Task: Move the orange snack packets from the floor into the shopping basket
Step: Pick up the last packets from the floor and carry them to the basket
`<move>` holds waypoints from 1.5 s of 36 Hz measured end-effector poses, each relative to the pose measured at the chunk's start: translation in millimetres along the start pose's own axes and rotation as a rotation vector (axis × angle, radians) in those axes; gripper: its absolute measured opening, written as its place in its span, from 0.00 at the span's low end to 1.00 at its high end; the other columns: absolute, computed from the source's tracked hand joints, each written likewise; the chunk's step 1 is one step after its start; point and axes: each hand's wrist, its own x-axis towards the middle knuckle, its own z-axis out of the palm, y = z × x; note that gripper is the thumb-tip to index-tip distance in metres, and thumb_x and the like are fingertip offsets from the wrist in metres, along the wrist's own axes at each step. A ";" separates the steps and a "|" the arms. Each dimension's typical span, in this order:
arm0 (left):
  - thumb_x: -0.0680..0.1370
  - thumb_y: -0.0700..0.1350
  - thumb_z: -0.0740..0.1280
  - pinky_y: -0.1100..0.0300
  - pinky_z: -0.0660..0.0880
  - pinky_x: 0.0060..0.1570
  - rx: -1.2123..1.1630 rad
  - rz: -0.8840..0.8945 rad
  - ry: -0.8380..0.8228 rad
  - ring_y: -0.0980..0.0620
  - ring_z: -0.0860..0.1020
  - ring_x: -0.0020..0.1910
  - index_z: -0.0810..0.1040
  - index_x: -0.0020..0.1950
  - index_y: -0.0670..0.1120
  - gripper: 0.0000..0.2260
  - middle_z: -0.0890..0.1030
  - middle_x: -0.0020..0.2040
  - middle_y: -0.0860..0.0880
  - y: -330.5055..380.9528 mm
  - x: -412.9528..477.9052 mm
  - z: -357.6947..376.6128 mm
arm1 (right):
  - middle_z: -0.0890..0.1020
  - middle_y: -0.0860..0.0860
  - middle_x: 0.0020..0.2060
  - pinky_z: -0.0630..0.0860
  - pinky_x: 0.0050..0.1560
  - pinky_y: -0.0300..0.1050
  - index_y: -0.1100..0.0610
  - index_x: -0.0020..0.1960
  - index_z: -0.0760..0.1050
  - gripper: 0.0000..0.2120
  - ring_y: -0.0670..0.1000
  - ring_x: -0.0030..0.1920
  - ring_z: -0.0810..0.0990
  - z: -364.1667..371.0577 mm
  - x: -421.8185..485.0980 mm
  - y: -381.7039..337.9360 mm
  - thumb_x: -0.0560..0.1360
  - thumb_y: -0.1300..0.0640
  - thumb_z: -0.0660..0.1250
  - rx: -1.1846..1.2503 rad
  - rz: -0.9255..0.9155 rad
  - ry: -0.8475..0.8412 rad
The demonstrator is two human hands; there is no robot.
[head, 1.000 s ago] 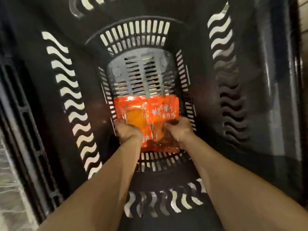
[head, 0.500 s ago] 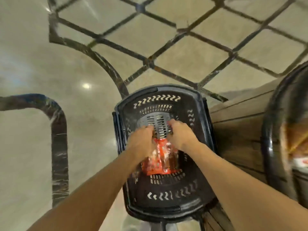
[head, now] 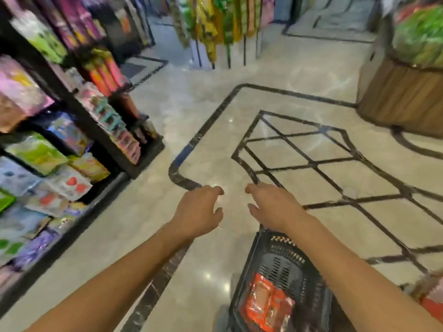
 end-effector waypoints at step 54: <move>0.78 0.51 0.66 0.52 0.76 0.60 -0.135 -1.558 0.375 0.49 0.77 0.61 0.71 0.68 0.54 0.19 0.77 0.66 0.52 -382.3 -1073.8 -61.4 | 0.80 0.54 0.58 0.80 0.52 0.56 0.53 0.65 0.73 0.16 0.58 0.55 0.79 134.6 -372.8 -1058.4 0.80 0.50 0.61 -0.390 -1.541 -0.169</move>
